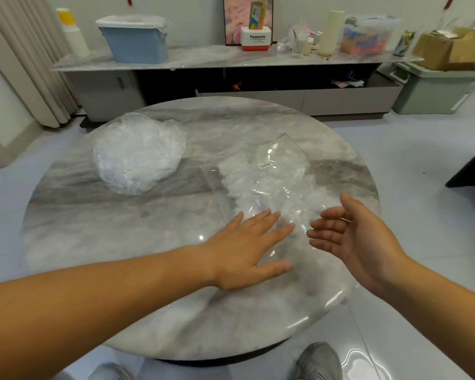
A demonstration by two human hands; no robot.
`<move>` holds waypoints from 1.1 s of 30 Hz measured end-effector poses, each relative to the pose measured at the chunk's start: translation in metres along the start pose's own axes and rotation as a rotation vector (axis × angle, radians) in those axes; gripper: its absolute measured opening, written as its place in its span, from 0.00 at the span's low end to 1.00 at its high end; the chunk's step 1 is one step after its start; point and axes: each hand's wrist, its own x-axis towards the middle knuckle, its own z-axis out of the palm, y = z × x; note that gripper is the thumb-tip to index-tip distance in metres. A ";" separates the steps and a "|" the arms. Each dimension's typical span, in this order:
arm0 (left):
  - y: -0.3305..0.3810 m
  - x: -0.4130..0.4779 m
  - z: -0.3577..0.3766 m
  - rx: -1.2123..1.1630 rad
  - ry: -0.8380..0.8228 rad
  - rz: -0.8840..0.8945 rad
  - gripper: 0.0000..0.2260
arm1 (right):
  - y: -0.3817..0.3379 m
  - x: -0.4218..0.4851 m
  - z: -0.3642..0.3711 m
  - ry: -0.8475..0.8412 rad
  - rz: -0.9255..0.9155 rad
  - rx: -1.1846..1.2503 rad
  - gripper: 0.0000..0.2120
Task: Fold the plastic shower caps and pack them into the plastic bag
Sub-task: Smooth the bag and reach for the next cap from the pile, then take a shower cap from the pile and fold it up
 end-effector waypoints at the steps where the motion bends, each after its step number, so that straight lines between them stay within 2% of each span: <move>1: -0.006 -0.004 -0.003 -0.036 0.031 -0.045 0.33 | -0.002 0.000 0.011 -0.054 -0.022 -0.026 0.21; 6: -0.064 -0.038 -0.024 -0.116 0.217 -0.375 0.28 | 0.000 0.014 0.085 -0.280 -0.095 -0.307 0.18; 8: -0.098 -0.054 -0.029 -0.085 0.234 -0.499 0.27 | 0.004 0.021 0.116 -0.372 -0.149 -0.463 0.16; 12: -0.177 -0.069 -0.037 -0.064 0.263 -0.708 0.30 | 0.013 0.036 0.173 -0.531 -0.261 -0.757 0.24; 14: -0.213 -0.069 -0.043 -0.087 0.286 -0.774 0.33 | 0.019 0.047 0.196 -0.593 -0.294 -0.850 0.24; 18: -0.271 -0.061 -0.054 -0.022 0.226 -0.799 0.34 | 0.032 0.072 0.220 -0.585 -0.291 -0.912 0.22; 24: -0.315 -0.039 -0.055 -0.115 0.145 -0.822 0.34 | 0.035 0.096 0.224 -0.583 -0.296 -0.929 0.23; 29: -0.285 -0.047 -0.038 -0.084 0.111 -0.788 0.34 | 0.033 0.105 0.223 -0.561 -0.315 -0.925 0.25; 33: -0.230 -0.073 -0.023 -0.050 0.040 -0.746 0.34 | 0.032 0.096 0.216 -0.583 -0.338 -0.955 0.21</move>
